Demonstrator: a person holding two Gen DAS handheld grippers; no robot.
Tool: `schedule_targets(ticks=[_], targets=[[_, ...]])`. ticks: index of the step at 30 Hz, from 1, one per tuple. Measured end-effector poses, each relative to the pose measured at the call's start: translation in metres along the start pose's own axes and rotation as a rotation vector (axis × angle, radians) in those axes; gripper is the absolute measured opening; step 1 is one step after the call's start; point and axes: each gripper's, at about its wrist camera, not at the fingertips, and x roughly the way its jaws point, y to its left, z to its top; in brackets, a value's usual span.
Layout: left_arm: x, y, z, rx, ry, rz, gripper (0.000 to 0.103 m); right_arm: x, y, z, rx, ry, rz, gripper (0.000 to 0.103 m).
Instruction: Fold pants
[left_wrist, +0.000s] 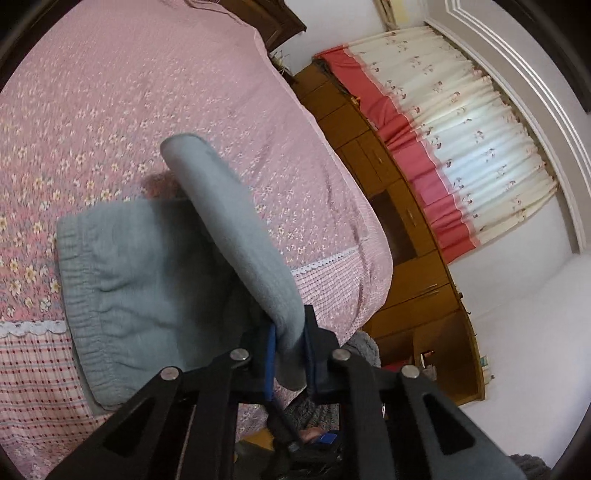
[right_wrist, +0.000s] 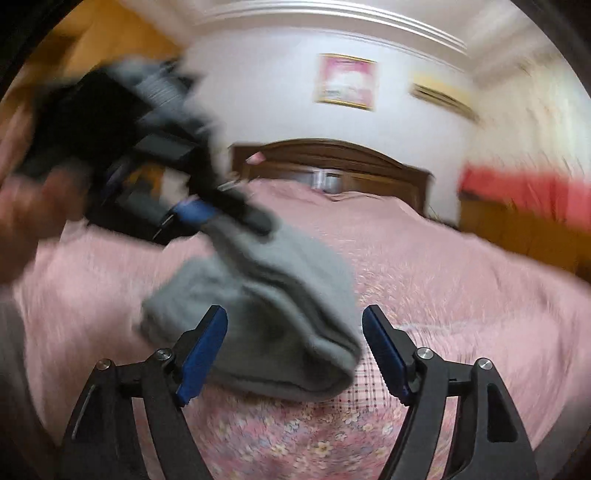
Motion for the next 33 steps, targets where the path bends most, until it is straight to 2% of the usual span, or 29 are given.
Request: schedule_targets(ticks=[2, 4, 8, 11, 14, 15, 17, 20, 24, 33], targets=[[-0.004, -0.005, -0.002, 0.008, -0.012, 0.006, 0.012, 0.004, -0.011, -0.001, 0.044, -0.010, -0.041, 0.080], [-0.007, -0.009, -0.005, 0.019, -0.028, -0.002, 0.012, 0.009, -0.008, -0.006, 0.037, 0.002, -0.069, 0.081], [-0.019, -0.014, -0.006, 0.040, -0.071, -0.004, 0.012, 0.034, -0.008, -0.012, 0.027, 0.095, -0.085, 0.081], [-0.036, -0.008, -0.015, 0.046, -0.116, 0.019, 0.012, 0.034, -0.037, -0.021, 0.166, 0.151, -0.081, 0.082], [-0.041, 0.011, -0.026, 0.002, -0.119, 0.040, 0.012, 0.034, -0.070, -0.028, 0.340, 0.201, -0.008, 0.094], [-0.037, 0.020, -0.030, -0.019, -0.114, 0.050, 0.012, 0.034, -0.073, -0.030, 0.353, 0.214, 0.004, 0.094], [-0.031, 0.036, -0.040, -0.054, -0.109, 0.081, 0.012, 0.034, -0.066, -0.028, 0.328, 0.222, -0.015, 0.094], [-0.030, 0.054, -0.047, -0.102, -0.116, 0.069, 0.012, 0.038, -0.057, -0.027, 0.301, 0.226, -0.027, 0.094], [-0.031, 0.061, -0.051, -0.098, -0.115, 0.086, 0.012, 0.050, -0.067, -0.025, 0.281, 0.242, -0.025, 0.094], [-0.024, 0.049, -0.055, -0.079, -0.126, 0.098, 0.012, 0.023, -0.075, -0.029, 0.307, 0.318, -0.014, 0.094]])
